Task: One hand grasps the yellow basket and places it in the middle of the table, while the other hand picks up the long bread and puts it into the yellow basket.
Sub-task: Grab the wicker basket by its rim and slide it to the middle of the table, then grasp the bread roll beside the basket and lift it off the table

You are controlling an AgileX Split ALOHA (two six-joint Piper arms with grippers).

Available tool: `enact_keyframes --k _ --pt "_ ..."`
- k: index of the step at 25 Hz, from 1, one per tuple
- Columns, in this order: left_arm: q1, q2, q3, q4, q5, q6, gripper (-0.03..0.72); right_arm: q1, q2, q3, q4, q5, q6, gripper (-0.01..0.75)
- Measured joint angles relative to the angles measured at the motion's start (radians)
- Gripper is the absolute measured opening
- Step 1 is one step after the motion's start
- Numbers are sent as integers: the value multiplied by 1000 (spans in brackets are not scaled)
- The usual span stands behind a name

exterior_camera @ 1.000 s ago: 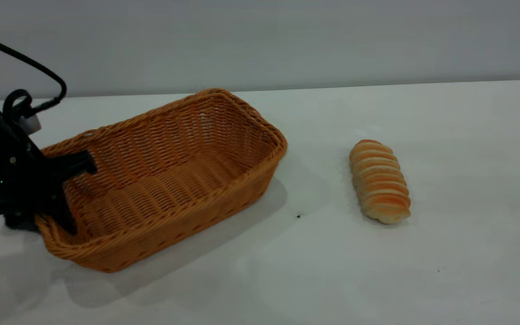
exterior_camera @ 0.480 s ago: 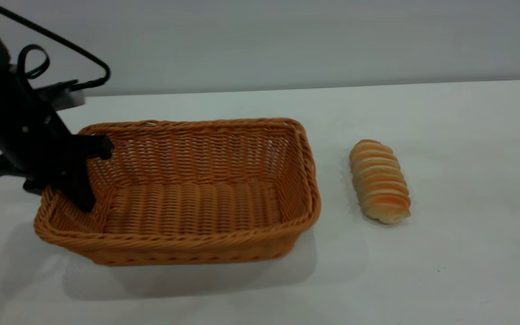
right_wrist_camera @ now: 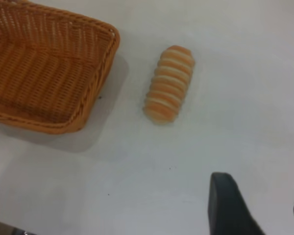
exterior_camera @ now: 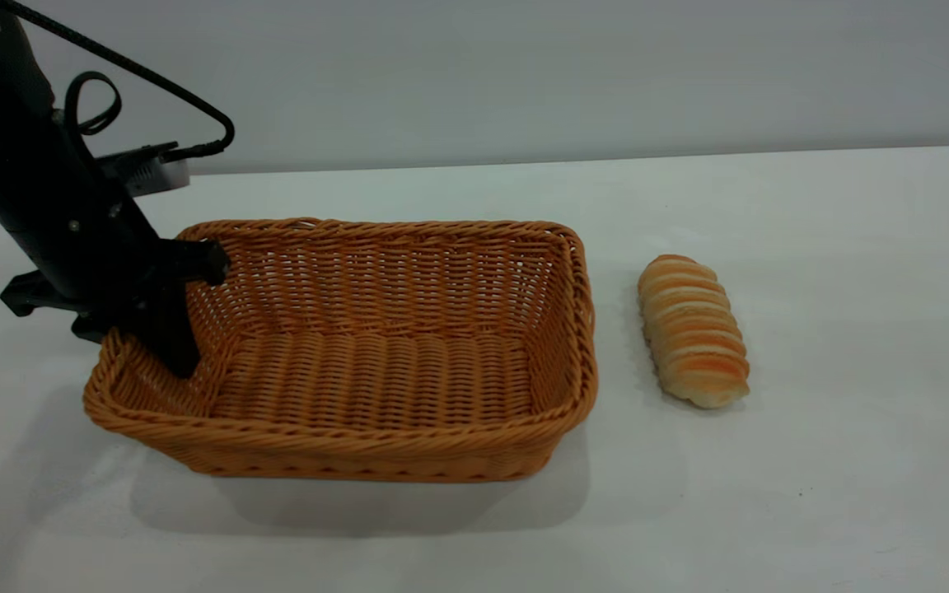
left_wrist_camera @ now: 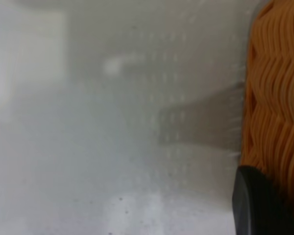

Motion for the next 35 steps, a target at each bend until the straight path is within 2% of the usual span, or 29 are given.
enact_keyframes --k 2,8,11,16,20,22,26,32,35 --pt "0 -5 0 -6 10 2 150 0 0 0 0 1 0 375" --pt "0 -58 0 5 28 3 409 0 0 0 0 2 0 375" --pt "0 -103 0 23 65 3 464 0 1 0 -1 2 0 375" --pt "0 -210 -4 151 212 -8 471 0 27 0 38 4 -27 375" --pt "0 -326 -4 211 275 -54 471 0 122 0 241 -9 -201 375" --pt "0 -387 -4 210 281 -61 471 0 212 0 354 -53 -311 375" --pt "0 -487 -4 186 287 -64 471 31 441 -18 507 -209 -458 375" --pt "0 -575 -4 174 316 -64 471 141 803 -143 524 -356 -493 375" --pt "0 -599 -4 172 333 -64 471 163 966 -217 525 -402 -495 375"
